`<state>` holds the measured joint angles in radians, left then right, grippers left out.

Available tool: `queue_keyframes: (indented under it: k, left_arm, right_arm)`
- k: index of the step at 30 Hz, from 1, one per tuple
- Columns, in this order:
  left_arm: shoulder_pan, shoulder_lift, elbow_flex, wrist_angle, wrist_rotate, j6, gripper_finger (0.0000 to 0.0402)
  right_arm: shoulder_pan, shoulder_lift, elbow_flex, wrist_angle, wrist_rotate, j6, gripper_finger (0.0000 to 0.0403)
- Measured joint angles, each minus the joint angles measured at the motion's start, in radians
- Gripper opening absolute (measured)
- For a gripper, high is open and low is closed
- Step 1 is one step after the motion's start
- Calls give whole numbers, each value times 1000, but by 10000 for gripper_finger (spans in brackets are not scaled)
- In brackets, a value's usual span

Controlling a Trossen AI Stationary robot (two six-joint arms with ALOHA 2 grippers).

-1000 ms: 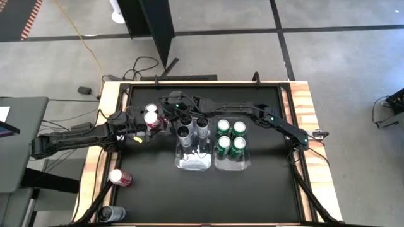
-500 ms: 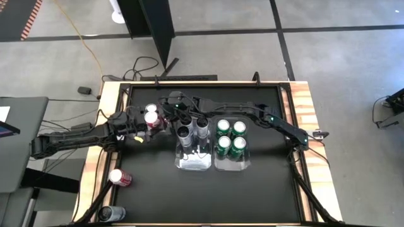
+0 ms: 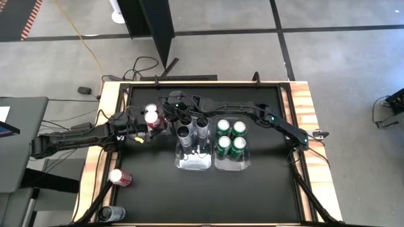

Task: Sort soda cans
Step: Put the top red soda can into the left transparent bin

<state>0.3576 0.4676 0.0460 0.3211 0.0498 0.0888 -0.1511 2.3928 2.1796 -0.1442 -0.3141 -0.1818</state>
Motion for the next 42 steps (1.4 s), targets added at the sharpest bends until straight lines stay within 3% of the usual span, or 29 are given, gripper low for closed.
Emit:
queue_keyframes:
  k: [10, 19, 26, 42]
  left_arm:
    - [0, -68, 0, -140, -82, -15, 319]
    - [-1, -233, 111, -492, -113, -31, 320]
    - [-1, -264, 106, -520, -177, -60, 321]
    - [-1, -260, 98, -564, -193, -155, 321]
  right_arm:
    - [-19, 0, 0, -20, 14, 5, 286]
    - [-25, 0, 2, -6, 13, 13, 286]
    - [-34, -1, 2, -17, 21, 17, 286]
    - [-33, 2, -1, 12, 21, 20, 286]
